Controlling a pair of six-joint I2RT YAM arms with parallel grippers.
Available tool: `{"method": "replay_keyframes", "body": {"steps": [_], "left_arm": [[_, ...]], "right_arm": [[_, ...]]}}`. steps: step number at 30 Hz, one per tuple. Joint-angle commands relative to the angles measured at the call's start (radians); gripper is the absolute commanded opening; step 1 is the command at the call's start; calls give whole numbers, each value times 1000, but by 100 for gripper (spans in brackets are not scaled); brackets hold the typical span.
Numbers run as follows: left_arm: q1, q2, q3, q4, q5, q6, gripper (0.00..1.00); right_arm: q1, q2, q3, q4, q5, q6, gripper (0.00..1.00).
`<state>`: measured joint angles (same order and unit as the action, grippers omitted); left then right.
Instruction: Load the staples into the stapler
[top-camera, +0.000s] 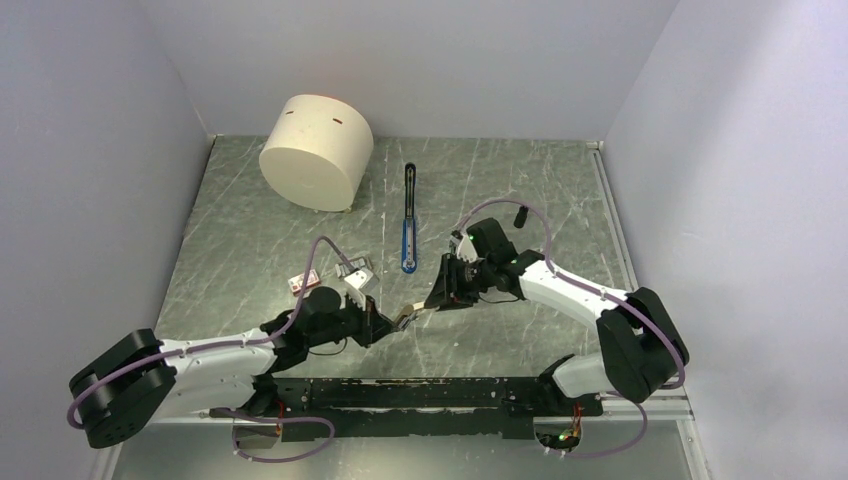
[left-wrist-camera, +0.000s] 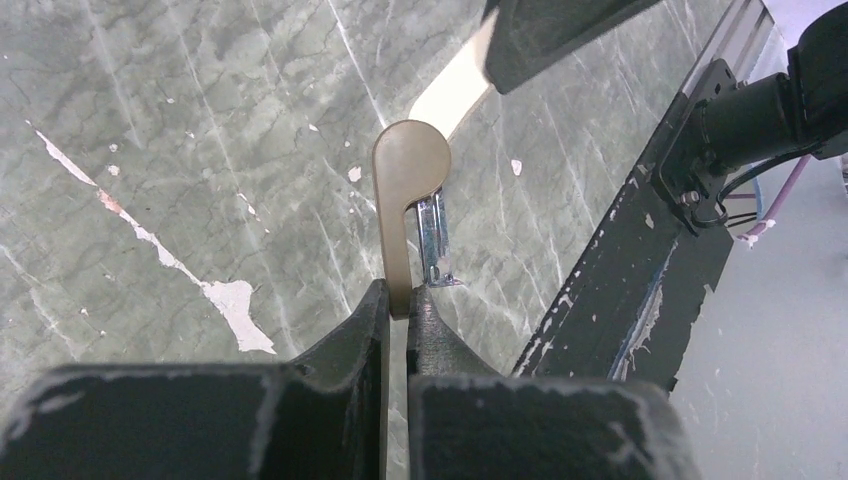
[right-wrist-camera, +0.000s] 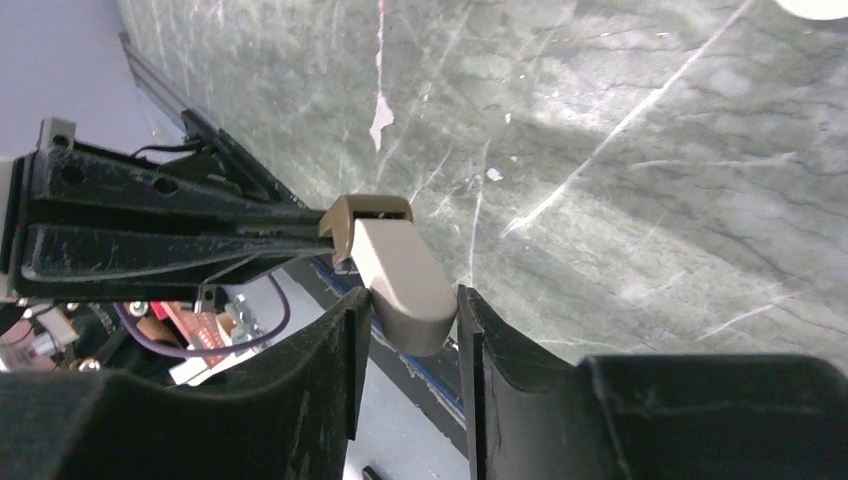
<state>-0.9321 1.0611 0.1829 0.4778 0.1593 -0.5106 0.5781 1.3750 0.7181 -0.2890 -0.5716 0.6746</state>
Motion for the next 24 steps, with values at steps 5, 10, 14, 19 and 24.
{"method": "replay_keyframes", "body": {"steps": [5, 10, 14, 19, 24], "left_arm": [[-4, -57, 12, -6, 3, -35, 5], [-2, -19, -8, 79, -10, -107, 5], [-3, 26, -6, 118, -12, -139, 5], [-2, 56, 2, 140, -10, -156, 5], [-2, 62, -2, 150, -12, -161, 5]], "right_arm": [[-19, -43, -88, 155, -7, 63, 60], [18, -79, -155, 284, 41, 183, 77], [66, -92, -179, 362, 116, 277, 78], [114, -79, -198, 448, 160, 354, 76], [136, -33, -176, 418, 173, 349, 70]]}}
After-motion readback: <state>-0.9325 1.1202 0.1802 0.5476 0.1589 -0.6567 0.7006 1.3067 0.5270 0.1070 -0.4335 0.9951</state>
